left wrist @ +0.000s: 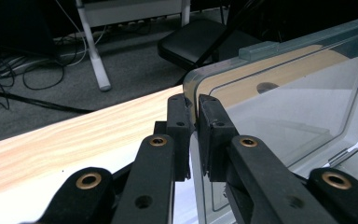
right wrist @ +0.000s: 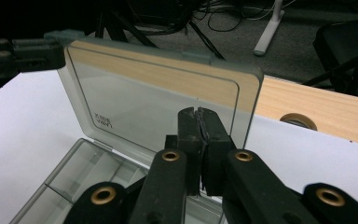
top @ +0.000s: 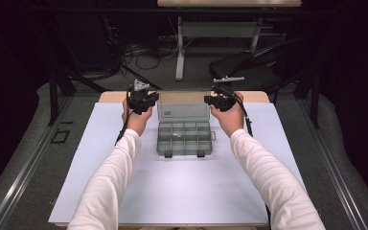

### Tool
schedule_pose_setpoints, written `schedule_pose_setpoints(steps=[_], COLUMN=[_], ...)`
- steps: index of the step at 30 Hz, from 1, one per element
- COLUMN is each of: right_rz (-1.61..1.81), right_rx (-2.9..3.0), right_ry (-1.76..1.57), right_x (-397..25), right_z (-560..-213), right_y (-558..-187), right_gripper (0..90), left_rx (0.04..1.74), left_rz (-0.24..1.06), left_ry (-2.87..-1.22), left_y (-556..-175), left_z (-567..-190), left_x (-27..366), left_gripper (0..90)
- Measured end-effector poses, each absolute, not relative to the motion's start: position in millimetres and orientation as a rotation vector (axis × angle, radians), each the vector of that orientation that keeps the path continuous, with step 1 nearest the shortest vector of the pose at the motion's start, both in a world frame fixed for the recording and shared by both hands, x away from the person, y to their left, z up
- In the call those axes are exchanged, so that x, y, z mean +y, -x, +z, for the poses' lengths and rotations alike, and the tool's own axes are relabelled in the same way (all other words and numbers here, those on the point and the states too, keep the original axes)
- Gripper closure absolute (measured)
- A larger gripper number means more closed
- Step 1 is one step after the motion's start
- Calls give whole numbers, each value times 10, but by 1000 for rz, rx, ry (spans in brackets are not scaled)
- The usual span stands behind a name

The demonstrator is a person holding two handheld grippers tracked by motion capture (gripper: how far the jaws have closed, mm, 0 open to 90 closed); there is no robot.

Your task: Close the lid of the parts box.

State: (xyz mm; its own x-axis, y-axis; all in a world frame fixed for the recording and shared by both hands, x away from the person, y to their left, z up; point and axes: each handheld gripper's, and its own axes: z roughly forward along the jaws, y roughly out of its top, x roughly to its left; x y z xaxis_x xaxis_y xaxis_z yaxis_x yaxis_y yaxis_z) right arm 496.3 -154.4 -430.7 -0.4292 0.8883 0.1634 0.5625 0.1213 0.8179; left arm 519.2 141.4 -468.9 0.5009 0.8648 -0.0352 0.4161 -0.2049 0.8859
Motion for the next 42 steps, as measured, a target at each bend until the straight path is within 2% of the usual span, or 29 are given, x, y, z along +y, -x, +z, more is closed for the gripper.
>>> schedule_pose_setpoints(steps=[23,42], right_rz=[1218,1167], right_rx=[1988,1974], right_ry=[-1432,-1491], right_x=[-1457,-1474], right_z=[-3992,-4125], right_y=[-5114,-5279], right_gripper=[899,898], left_rx=[1037,1032], left_rz=[662,657], left_ry=[-1790,-1795], left_y=[-5026,-4939], left_z=[-4722,-4749], left_x=[1409,1417], left_gripper=[836,819])
